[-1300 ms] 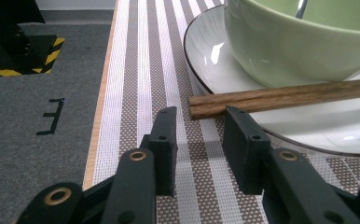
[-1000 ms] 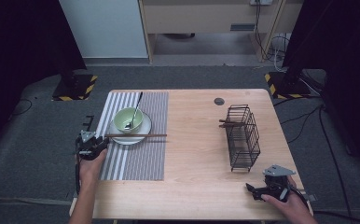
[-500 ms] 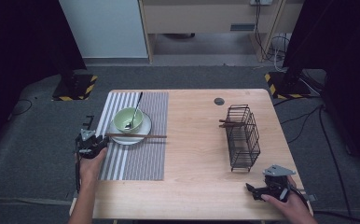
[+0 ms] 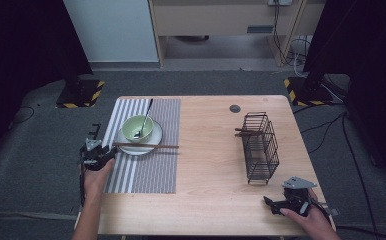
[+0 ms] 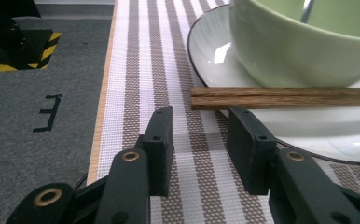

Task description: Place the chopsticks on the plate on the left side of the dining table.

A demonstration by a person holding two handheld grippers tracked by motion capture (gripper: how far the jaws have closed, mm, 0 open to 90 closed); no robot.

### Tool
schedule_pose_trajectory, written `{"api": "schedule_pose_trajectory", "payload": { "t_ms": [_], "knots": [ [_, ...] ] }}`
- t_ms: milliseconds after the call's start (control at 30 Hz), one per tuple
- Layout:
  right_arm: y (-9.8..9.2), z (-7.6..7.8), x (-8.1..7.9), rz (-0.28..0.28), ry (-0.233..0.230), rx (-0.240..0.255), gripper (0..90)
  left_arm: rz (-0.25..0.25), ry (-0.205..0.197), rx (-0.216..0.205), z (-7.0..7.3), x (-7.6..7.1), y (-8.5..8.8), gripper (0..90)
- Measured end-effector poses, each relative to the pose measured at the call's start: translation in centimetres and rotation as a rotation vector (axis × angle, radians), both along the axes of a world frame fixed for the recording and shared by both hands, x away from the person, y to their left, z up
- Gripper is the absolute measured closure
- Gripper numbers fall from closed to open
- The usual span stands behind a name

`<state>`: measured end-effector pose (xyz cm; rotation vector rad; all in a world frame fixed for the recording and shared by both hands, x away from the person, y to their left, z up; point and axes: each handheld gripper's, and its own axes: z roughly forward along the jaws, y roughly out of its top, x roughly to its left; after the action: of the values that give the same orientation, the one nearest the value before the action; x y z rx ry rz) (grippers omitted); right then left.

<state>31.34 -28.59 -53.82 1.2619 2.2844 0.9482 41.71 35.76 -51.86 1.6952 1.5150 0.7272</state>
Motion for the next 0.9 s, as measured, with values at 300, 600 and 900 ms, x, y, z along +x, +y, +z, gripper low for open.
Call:
{"api": "schedule_pose_trajectory", "payload": {
  "t_ms": [300,600,900],
  "knots": [
    [0.0,0.0,0.0,0.000,0.000,0.000,0.3,-0.049,-0.035,-0.030,1.5,-1.7,-1.3,45.9],
    [0.0,0.0,0.0,0.001,-0.001,-0.001,0.4,-0.174,-0.050,-0.031,3.3,-3.2,-4.4,30.6],
    [0.0,0.0,0.0,-0.001,-0.001,-0.001,0.4,-0.277,-0.034,-0.064,3.8,-3.2,-7.8,26.3]
  ]
}}
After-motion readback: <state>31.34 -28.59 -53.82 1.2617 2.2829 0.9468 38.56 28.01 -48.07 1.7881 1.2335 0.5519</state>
